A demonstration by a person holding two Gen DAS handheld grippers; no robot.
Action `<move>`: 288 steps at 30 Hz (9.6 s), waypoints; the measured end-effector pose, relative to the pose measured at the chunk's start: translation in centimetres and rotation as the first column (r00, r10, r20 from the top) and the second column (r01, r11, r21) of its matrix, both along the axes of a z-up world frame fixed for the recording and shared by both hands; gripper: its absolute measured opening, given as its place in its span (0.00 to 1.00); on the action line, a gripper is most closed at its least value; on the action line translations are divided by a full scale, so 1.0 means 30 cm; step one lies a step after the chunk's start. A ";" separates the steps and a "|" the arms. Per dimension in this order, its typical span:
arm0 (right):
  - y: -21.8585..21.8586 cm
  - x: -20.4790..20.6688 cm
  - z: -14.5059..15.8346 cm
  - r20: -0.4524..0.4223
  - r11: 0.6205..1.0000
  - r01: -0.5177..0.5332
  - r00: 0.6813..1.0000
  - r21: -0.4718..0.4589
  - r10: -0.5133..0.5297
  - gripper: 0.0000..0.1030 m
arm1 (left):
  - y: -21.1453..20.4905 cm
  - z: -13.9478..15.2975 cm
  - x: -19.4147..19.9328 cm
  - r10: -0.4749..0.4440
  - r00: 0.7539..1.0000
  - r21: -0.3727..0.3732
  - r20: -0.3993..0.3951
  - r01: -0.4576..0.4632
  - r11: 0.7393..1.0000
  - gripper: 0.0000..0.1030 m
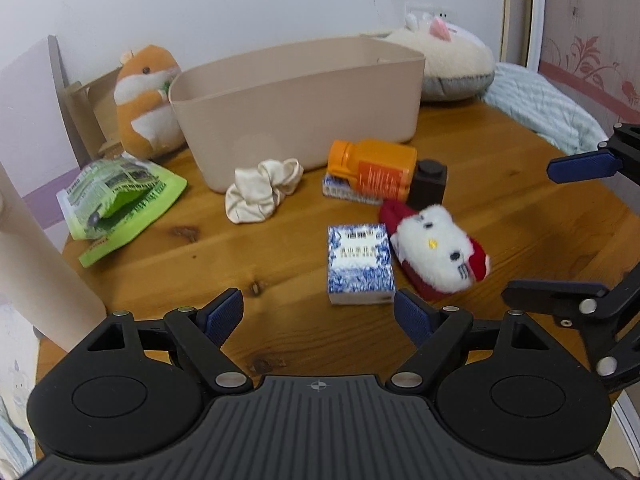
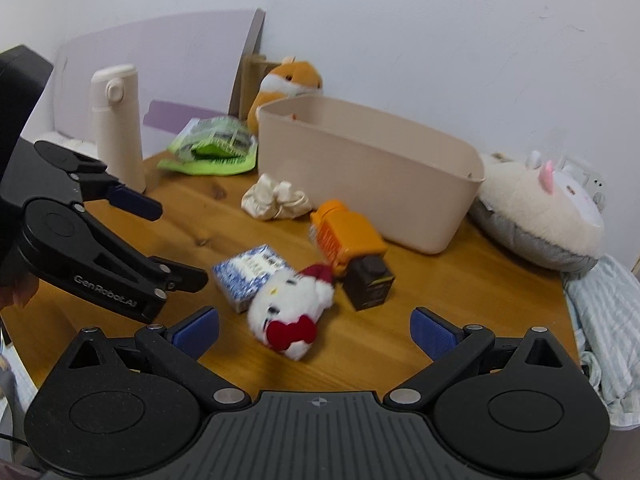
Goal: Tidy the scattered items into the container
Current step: 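Move both grippers back toward the remaining items on the table, then grasp the blue-and-white tea box with the left gripper while the right grasps the Hello Kitty plush, then carry both items over the beige basket and open both grippers to drop them, then grasp the white scrunchie with the left gripper while the right grasps the orange bottle, then lift both items over the beige basket and open both grippers to drop them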
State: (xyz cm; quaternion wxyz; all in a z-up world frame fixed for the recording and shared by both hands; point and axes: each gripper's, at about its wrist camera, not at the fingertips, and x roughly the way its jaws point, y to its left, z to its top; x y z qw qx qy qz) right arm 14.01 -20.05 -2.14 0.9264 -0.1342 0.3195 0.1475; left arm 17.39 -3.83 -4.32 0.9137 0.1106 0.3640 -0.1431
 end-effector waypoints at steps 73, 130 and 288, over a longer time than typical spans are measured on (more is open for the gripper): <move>-0.031 0.218 -0.190 -0.112 0.997 -0.020 0.993 0.079 0.029 0.41 | -0.021 -0.110 0.214 0.088 0.993 -0.072 -0.078 -0.094 0.993 0.45; -0.139 0.526 0.294 0.143 0.993 0.058 0.987 0.106 -0.072 0.40 | -0.026 0.403 0.539 0.137 0.975 -0.100 0.173 -0.120 0.988 0.45; -0.086 0.455 0.011 -0.068 0.985 -0.062 0.995 0.160 0.073 0.47 | 0.050 0.012 0.356 0.005 0.997 -0.083 0.076 0.001 0.997 0.14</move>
